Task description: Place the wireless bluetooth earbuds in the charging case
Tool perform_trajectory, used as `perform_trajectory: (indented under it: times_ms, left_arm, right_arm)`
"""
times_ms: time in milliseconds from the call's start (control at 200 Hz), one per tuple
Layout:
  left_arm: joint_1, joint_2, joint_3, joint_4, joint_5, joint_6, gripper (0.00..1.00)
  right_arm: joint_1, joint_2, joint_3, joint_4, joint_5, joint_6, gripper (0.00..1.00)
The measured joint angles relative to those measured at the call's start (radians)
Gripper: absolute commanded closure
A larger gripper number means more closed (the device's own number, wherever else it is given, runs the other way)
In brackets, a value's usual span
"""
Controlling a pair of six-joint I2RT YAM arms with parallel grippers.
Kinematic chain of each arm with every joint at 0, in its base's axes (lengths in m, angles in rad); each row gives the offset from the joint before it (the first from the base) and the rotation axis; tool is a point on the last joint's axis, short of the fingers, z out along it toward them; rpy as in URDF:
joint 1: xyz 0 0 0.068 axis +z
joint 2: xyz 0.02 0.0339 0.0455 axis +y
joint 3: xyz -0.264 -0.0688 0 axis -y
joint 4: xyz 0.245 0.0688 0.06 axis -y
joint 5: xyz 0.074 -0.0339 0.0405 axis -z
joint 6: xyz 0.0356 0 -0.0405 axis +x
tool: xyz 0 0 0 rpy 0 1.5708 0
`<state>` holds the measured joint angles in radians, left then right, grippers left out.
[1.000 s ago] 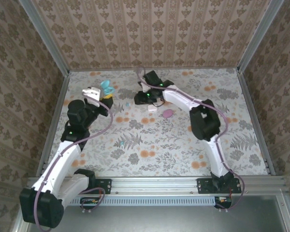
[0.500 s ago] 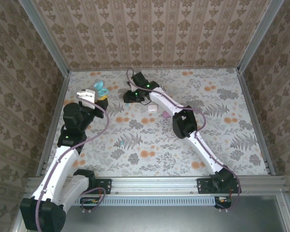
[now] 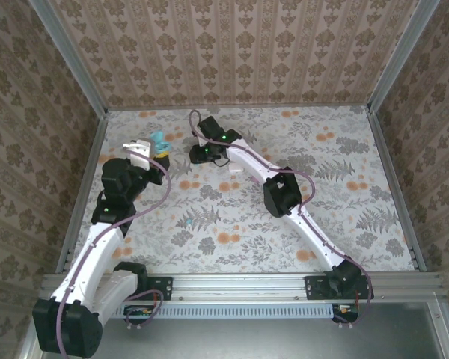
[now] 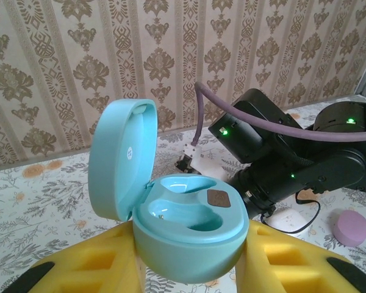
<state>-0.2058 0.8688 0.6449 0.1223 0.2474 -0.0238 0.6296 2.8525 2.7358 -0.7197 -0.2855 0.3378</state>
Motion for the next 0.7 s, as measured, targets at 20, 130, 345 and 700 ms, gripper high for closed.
perform_trajectory:
  times_ms: [20, 130, 345, 700]
  left_arm:
    - [0.000, 0.000, 0.000, 0.000, 0.001, 0.000, 0.63]
    - [0.000, 0.001, 0.000, 0.000, 0.003, -0.003, 0.63]
    - [0.000, 0.000, 0.000, -0.001, 0.007, -0.010, 0.62]
    - [0.005, -0.018, 0.000, -0.008, 0.006, -0.011, 0.62]
  right_arm:
    - [0.000, -0.003, -0.003, -0.003, 0.001, -0.004, 0.70]
    - [0.008, -0.036, -0.055, -0.018, 0.001, -0.048, 0.71]
    - [0.034, -0.052, -0.071, -0.051, 0.037, -0.125, 0.72]
    - [0.069, -0.136, -0.180, -0.151, 0.096, -0.167, 0.77]
